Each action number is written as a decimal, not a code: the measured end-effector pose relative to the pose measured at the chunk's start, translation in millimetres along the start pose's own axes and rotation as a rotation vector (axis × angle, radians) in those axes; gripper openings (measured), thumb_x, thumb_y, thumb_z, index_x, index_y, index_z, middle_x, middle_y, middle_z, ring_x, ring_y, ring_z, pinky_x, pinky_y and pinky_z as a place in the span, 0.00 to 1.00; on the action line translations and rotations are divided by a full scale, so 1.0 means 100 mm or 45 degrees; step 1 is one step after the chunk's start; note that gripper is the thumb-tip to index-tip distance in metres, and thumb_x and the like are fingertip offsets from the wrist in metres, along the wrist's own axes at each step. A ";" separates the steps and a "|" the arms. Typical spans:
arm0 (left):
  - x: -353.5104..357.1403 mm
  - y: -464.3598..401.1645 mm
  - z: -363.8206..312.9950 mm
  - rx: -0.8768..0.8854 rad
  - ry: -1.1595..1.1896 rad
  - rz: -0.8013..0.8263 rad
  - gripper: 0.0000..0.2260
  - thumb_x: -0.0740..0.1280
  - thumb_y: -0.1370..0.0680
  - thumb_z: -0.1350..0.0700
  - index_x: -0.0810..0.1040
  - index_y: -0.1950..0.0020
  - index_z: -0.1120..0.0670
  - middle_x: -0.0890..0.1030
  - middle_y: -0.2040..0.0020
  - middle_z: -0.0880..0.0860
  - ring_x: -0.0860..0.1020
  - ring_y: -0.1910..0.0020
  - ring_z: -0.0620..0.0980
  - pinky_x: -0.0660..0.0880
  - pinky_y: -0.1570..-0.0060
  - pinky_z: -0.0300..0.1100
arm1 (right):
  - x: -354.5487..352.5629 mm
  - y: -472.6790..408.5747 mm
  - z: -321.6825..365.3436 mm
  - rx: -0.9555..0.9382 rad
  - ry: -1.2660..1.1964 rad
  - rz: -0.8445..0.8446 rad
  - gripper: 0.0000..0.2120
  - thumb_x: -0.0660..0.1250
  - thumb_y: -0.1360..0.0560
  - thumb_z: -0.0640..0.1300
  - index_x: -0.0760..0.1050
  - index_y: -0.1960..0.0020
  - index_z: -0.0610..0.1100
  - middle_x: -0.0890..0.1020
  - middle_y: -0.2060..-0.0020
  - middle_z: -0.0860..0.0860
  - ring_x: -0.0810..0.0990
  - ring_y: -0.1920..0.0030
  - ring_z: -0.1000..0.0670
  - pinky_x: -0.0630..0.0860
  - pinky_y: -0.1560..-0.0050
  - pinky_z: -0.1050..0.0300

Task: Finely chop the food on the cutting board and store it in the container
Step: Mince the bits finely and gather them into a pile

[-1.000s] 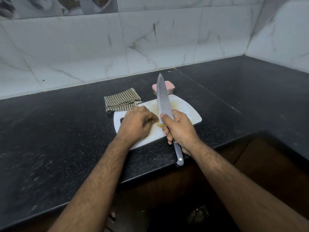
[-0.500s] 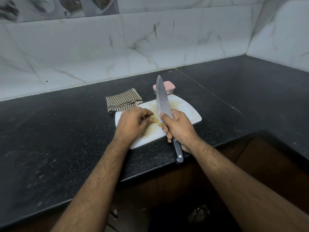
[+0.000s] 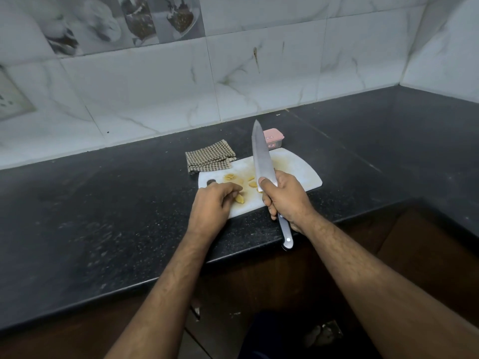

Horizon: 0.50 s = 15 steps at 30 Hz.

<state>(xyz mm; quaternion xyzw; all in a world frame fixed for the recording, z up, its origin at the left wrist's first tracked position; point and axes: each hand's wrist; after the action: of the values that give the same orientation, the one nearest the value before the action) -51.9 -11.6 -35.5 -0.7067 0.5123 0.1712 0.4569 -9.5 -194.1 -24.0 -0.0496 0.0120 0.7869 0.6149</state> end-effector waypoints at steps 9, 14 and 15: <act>0.03 -0.02 0.03 0.070 -0.115 0.096 0.06 0.73 0.22 0.56 0.86 0.45 0.50 0.83 0.51 0.44 0.77 0.48 0.48 0.77 0.46 0.53 | 0.00 0.08 0.00 -0.028 0.099 0.025 0.10 0.62 0.18 0.48 0.76 0.43 0.43 0.77 0.73 0.49 0.71 0.79 0.52 0.70 0.77 0.59; 0.05 -0.05 0.05 0.089 -0.128 0.113 0.13 0.72 0.21 0.58 0.83 0.36 0.51 0.82 0.47 0.46 0.76 0.47 0.48 0.77 0.44 0.53 | 0.00 0.07 0.01 -0.009 0.092 0.030 0.09 0.62 0.18 0.48 0.76 0.44 0.43 0.77 0.73 0.49 0.71 0.79 0.52 0.69 0.77 0.59; 0.05 -0.05 0.05 0.101 -0.135 0.110 0.14 0.72 0.21 0.58 0.83 0.36 0.51 0.82 0.47 0.46 0.76 0.47 0.48 0.77 0.44 0.53 | 0.00 0.06 0.01 -0.006 0.086 0.027 0.09 0.62 0.17 0.48 0.76 0.44 0.43 0.77 0.73 0.49 0.71 0.79 0.52 0.69 0.77 0.59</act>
<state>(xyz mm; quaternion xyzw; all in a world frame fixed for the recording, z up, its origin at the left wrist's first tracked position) -44.2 -10.2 -38.9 -0.6554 0.5237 0.2075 0.5031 -15.6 -195.5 -23.7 -0.0775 0.0312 0.7912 0.6058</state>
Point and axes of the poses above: each hand's wrist, its own y-axis away from the middle knuckle, its own x-axis out of the palm, z = x × y
